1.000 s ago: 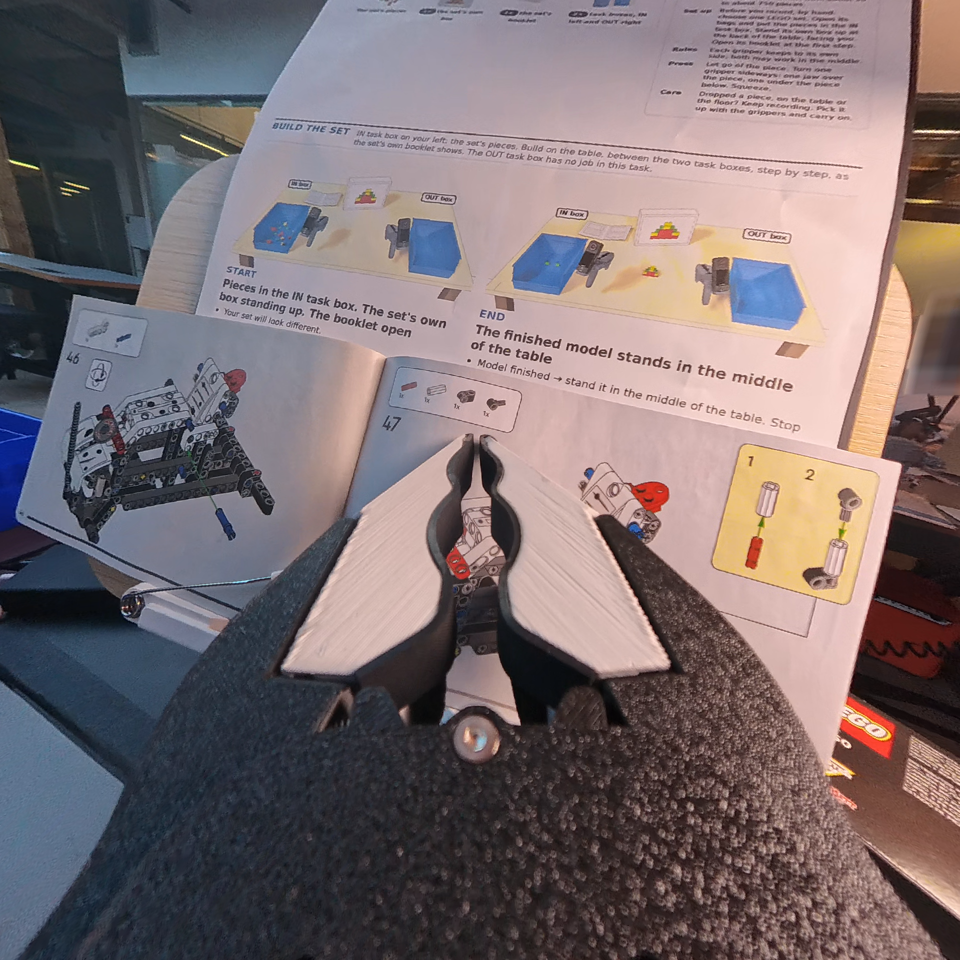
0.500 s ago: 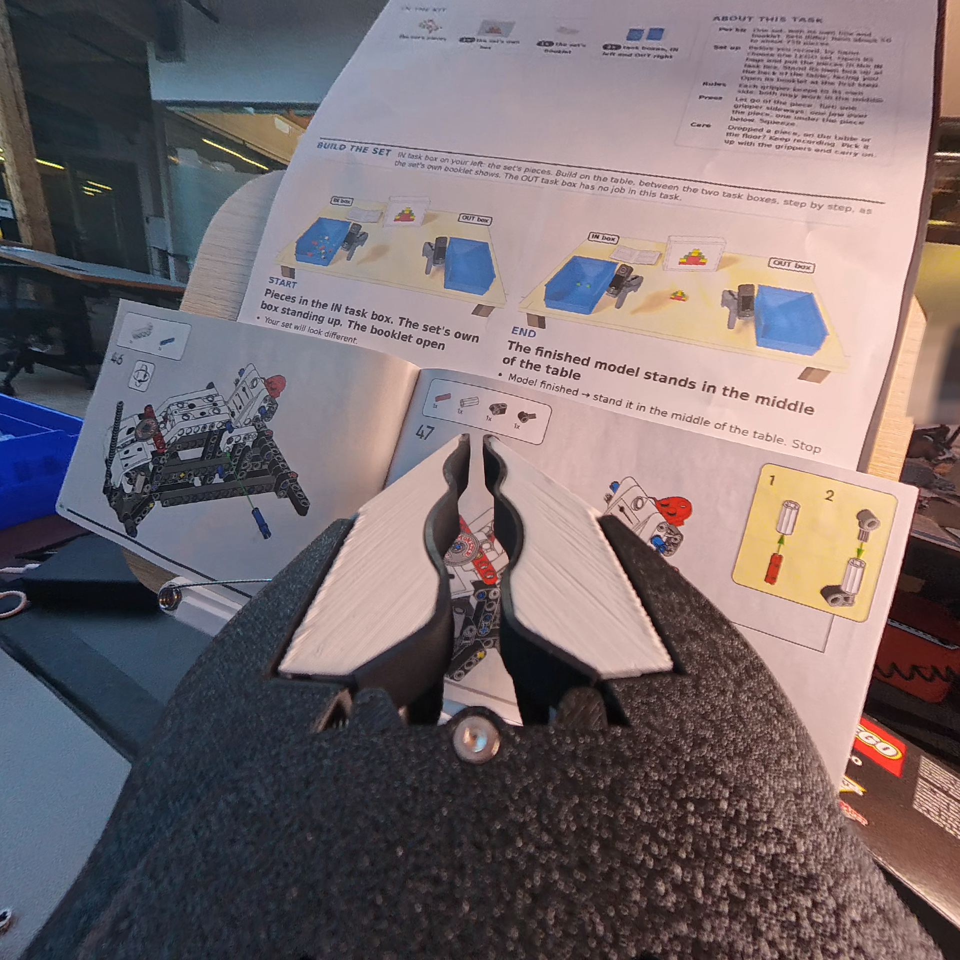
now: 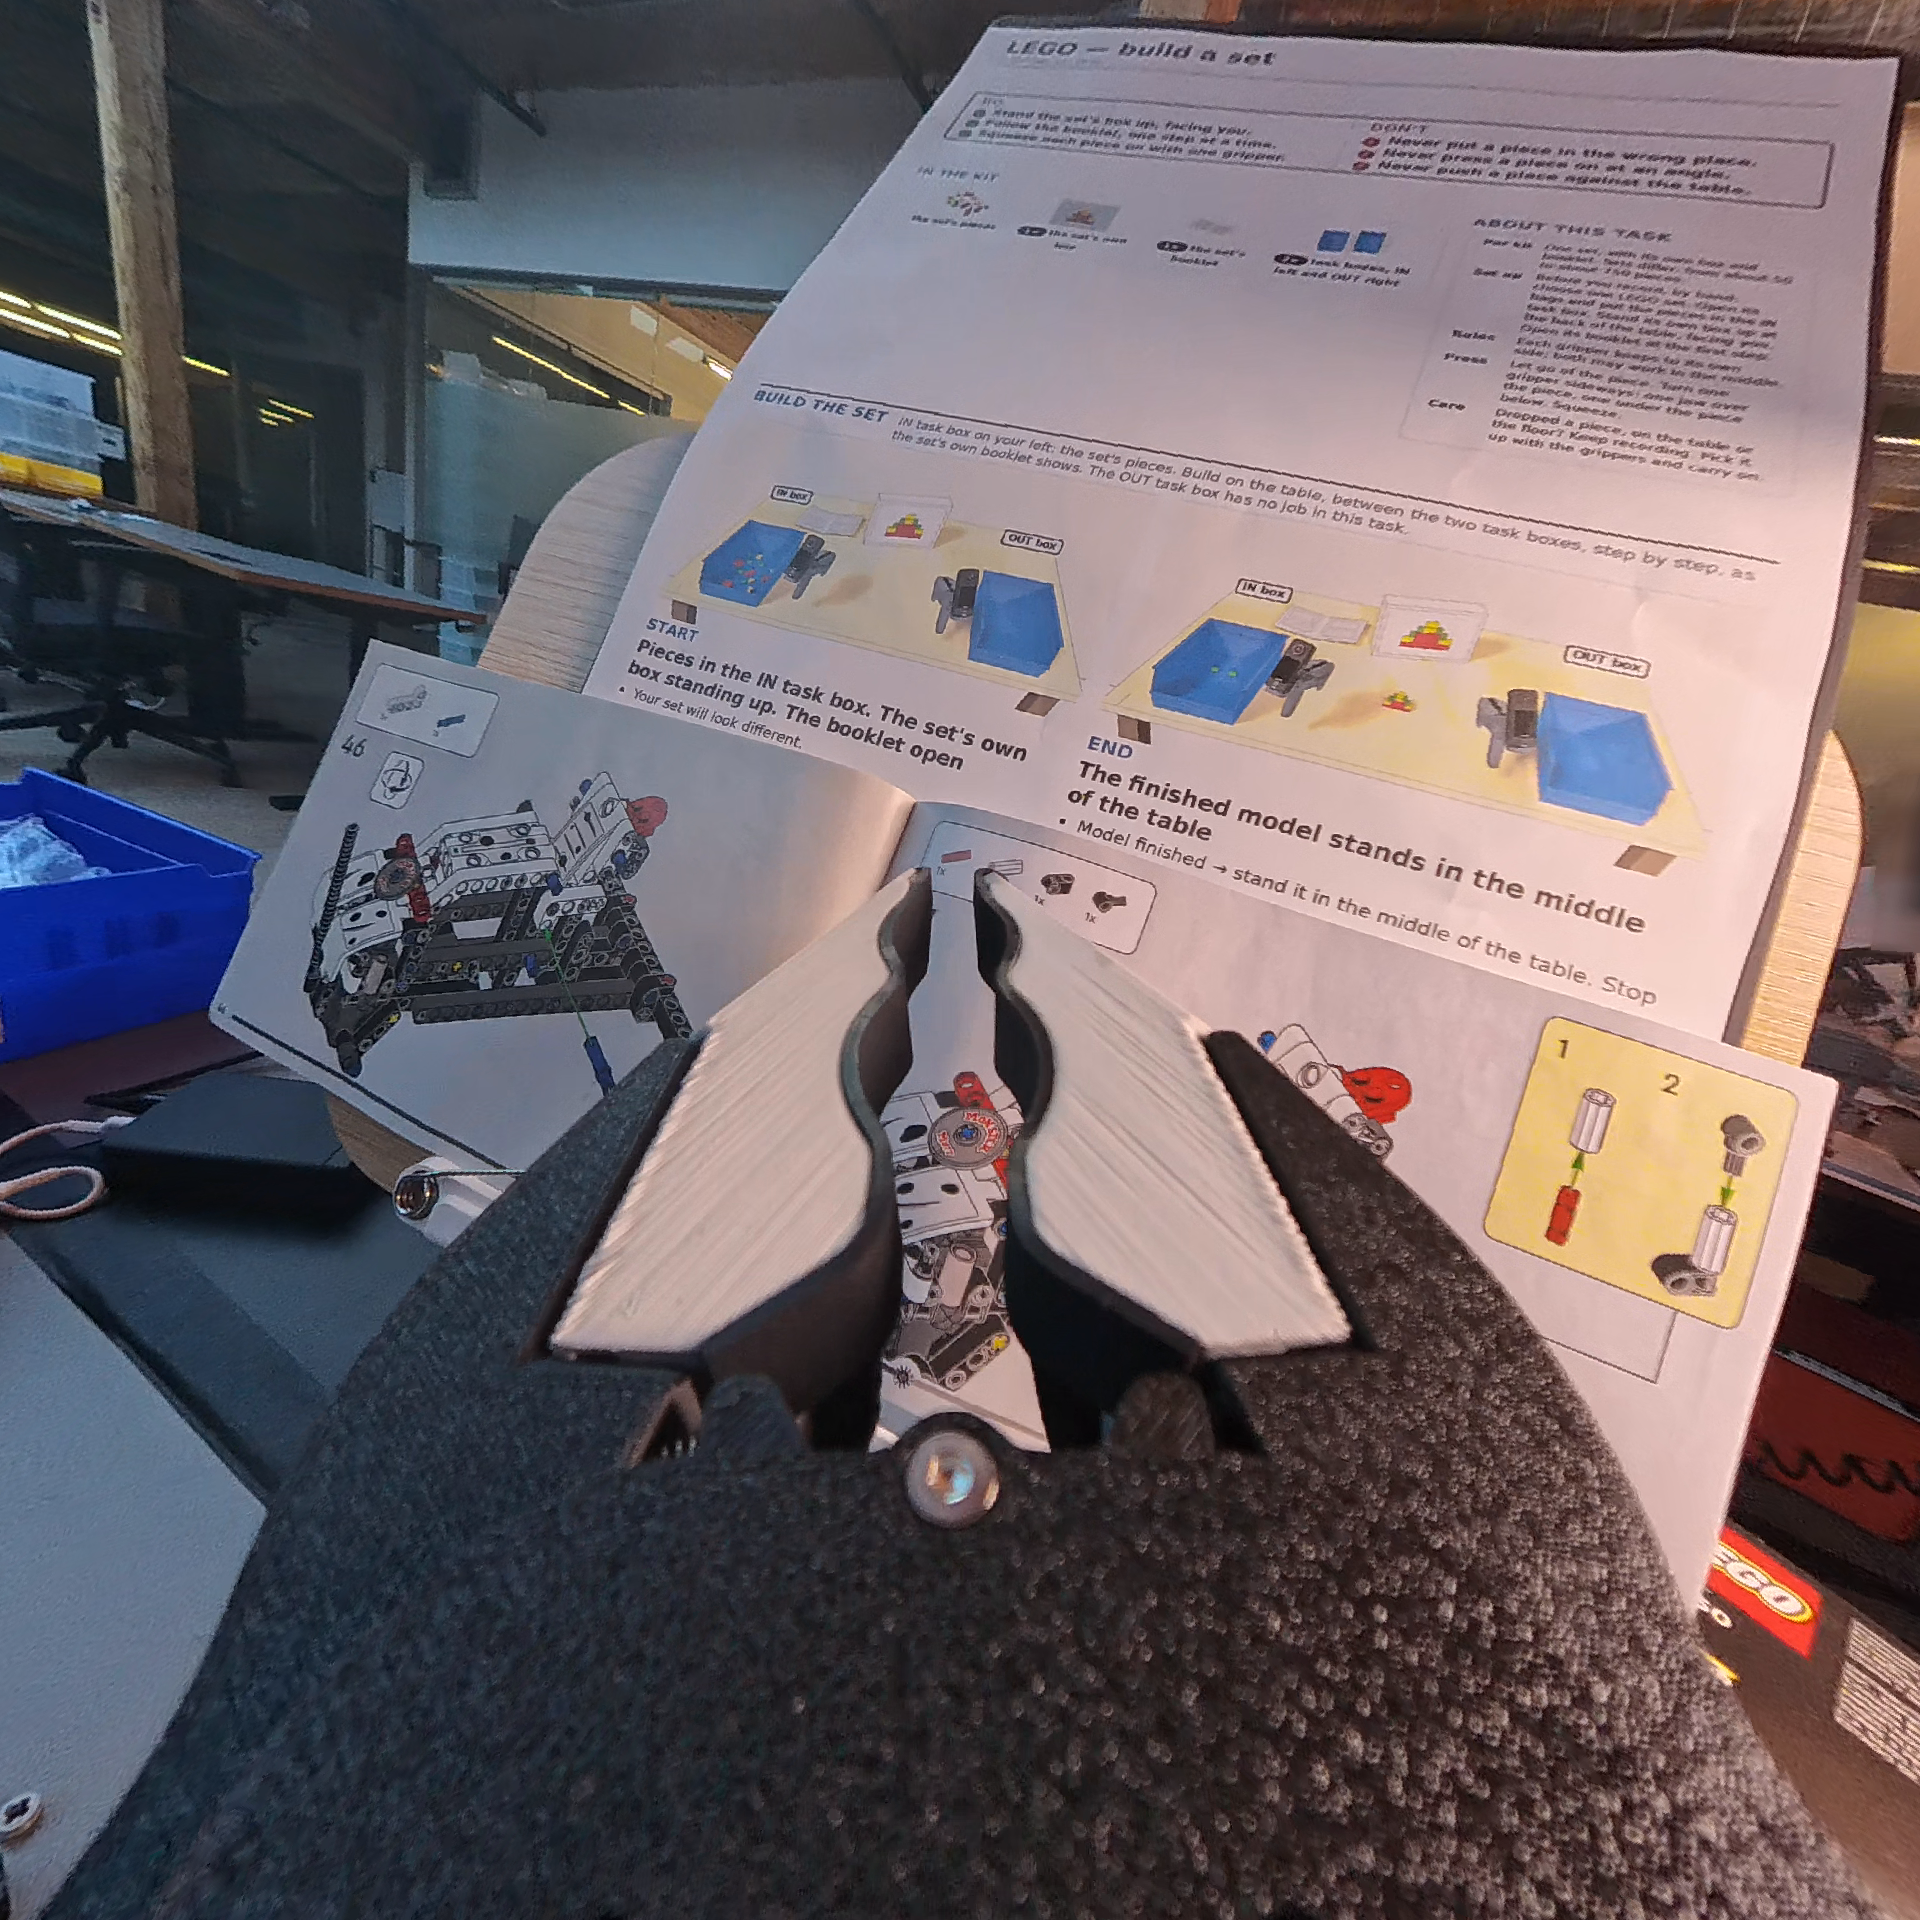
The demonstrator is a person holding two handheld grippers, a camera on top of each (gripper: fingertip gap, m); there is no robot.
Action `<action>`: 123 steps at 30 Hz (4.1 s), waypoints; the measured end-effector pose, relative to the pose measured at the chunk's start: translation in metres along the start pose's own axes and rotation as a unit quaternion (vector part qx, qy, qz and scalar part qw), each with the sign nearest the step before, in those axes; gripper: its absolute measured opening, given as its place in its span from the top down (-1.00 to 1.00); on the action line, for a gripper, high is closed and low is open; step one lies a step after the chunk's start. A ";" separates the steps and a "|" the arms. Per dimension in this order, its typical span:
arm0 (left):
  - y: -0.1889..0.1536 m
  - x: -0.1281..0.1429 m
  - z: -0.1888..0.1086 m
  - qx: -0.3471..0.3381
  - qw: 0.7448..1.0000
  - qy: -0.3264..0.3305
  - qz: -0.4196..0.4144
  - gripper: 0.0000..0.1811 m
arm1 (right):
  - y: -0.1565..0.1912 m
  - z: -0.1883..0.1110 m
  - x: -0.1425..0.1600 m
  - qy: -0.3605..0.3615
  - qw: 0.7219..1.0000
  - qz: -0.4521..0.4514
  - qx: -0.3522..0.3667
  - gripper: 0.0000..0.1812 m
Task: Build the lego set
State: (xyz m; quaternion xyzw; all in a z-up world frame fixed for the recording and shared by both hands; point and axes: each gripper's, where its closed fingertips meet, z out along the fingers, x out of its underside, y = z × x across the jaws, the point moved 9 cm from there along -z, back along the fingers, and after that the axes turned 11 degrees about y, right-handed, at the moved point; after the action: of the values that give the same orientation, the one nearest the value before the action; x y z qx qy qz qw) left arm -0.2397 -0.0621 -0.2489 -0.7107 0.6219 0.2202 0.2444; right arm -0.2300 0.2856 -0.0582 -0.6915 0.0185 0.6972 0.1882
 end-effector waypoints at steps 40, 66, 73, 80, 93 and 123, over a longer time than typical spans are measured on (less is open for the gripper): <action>-0.003 -0.001 -0.016 -0.060 0.995 -0.085 0.005 0.68 | -0.014 0.000 0.009 0.024 0.999 0.021 0.027 0.87; -0.002 0.001 -0.019 -0.070 0.993 -0.094 0.002 0.64 | -0.027 -0.002 0.016 0.034 0.997 0.041 0.058 0.99; 0.000 0.001 -0.019 -0.067 0.993 -0.096 -0.002 0.64 | -0.027 -0.022 0.049 0.050 0.993 0.058 0.088 0.98; -0.002 0.002 -0.020 -0.070 0.993 -0.100 0.003 0.63 | -0.029 -0.033 0.066 0.049 0.993 0.055 0.094 0.98; -0.004 0.002 -0.021 -0.066 0.993 -0.102 0.002 0.62 | -0.030 -0.034 0.068 0.050 0.994 0.047 0.085 0.94; -0.005 0.000 -0.029 -0.059 0.988 -0.144 0.003 0.60 | -0.039 -0.037 0.057 0.048 0.994 0.061 0.075 0.85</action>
State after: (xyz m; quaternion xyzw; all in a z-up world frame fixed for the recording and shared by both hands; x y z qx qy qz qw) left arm -0.2344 -0.0797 -0.2259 -0.6833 0.5680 0.3571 0.2880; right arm -0.1816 0.3251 -0.1063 -0.7057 0.1218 0.6699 0.1958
